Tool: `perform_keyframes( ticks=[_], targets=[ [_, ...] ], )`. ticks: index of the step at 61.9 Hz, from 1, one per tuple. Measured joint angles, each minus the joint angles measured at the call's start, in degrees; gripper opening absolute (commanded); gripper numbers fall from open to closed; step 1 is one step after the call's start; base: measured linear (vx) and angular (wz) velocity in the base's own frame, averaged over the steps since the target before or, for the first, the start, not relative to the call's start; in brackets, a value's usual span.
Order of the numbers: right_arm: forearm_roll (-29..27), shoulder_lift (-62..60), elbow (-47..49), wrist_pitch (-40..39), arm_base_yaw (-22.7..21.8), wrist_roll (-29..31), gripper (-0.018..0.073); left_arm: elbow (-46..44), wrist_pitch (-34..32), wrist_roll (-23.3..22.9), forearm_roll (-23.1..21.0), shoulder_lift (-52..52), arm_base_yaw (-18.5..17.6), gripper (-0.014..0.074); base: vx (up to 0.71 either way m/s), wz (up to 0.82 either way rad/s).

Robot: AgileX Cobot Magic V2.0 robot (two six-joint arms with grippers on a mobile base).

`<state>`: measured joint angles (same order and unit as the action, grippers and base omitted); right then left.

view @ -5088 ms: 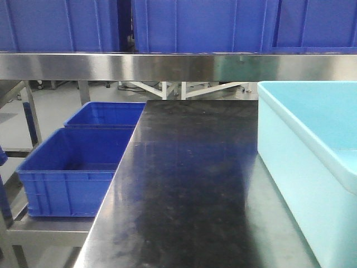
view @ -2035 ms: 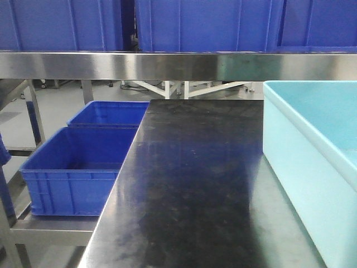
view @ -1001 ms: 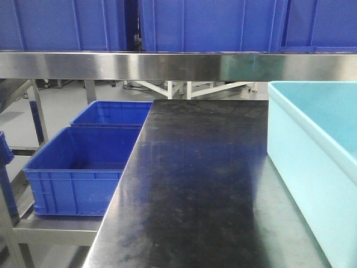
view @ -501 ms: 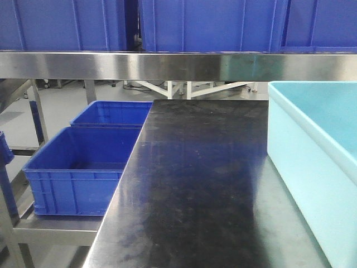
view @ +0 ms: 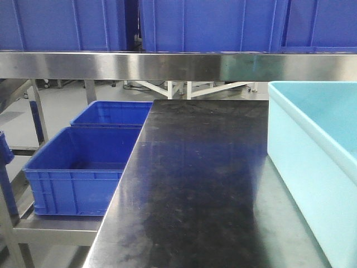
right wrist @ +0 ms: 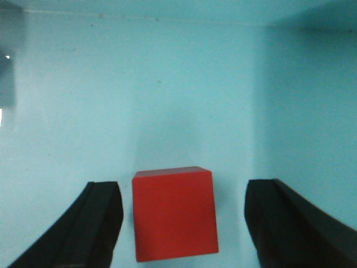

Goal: Pick red cube and place on left shelf
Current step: 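Lift the red cube out of the light-blue bin with the right gripper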

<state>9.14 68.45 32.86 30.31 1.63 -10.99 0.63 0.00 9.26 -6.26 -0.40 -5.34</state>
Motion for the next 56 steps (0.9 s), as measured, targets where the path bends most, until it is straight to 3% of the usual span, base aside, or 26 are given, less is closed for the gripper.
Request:
perform_keyframes(
  ticks=[11,17,29,36,56],
  targets=[
    [0.0,2.8,0.0,-1.1,0.0,0.0,0.0566,0.0,0.0,0.0,0.0,0.0,0.0,0.0106,0.00,0.00],
    [0.0,3.3,0.0,-2.0,0.0,0.0,0.0505,0.0,0.0,0.0,0.0,0.0,0.0,0.0106,0.00,0.00],
    [0.1,3.4,0.0,-3.9,0.0,0.0,0.0184,0.0,0.0,0.0,0.0,0.0,0.0,0.0106,0.00,0.00],
    [0.1,3.4,0.0,-4.4,0.0,0.0,0.0042,0.0,0.0,0.0,0.0,0.0,0.0,0.0106,0.00,0.00],
    [0.1,-6.5,3.4,-5.2,0.0,0.0,0.0057,0.0,0.0,0.0,0.0,0.0,0.0,0.0106,0.00,0.00]
  ],
)
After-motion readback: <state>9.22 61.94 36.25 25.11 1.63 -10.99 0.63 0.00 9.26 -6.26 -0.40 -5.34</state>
